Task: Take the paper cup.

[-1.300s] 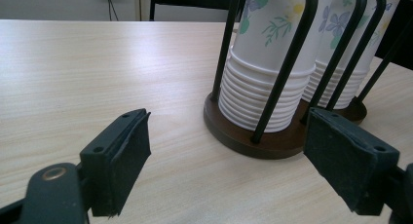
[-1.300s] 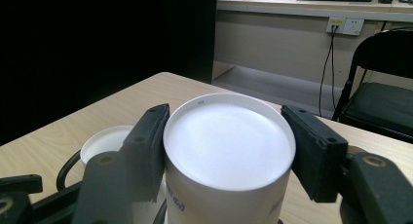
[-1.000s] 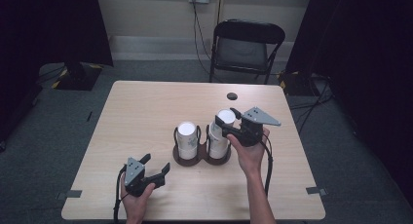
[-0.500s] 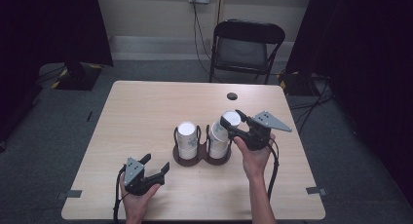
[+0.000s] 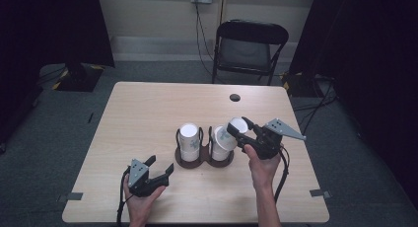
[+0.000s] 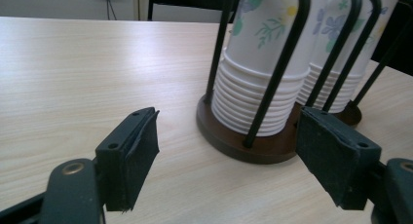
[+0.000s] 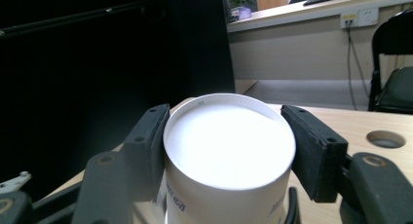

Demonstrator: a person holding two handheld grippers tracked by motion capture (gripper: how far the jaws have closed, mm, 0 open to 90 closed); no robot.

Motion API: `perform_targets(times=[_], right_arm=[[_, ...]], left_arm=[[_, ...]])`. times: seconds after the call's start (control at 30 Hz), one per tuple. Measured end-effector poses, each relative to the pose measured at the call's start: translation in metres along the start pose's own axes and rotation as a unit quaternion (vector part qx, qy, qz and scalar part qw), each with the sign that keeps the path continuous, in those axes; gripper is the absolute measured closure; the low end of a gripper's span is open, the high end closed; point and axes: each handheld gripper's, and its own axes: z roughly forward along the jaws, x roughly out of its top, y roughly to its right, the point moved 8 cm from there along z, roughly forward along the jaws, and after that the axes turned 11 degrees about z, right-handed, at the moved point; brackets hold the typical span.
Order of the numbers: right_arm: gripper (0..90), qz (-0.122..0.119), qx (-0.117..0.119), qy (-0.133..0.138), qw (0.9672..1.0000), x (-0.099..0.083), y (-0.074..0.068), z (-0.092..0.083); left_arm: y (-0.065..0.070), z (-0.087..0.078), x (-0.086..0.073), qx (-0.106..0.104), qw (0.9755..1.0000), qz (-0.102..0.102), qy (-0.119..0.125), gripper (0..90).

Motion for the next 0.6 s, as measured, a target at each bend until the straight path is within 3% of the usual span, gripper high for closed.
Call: perform_targets(times=[0.27, 0.37, 0.47, 0.6], right_arm=[[37.2, 0.041, 0.02, -0.003, 0.9989, -0.014, -0.002, -0.01], [37.2, 0.065, 0.039, -0.009, 0.9971, -0.024, -0.01, -0.015], [37.2, 0.062, 0.038, -0.012, 0.9973, -0.029, -0.015, -0.016], [37.2, 0.076, 0.041, -0.018, 0.9961, -0.038, -0.016, -0.015]], left_arm=[[0.011, -0.001, 0.007, -0.038, 0.9991, -0.01, 0.017, 26.4], [0.016, -0.001, 0.009, -0.054, 0.9984, -0.004, 0.016, 30.7], [0.019, 0.0, 0.01, -0.059, 0.9981, -0.002, 0.018, 30.9], [0.026, 0.0, 0.013, -0.066, 0.9976, 0.003, 0.02, 32.5]])
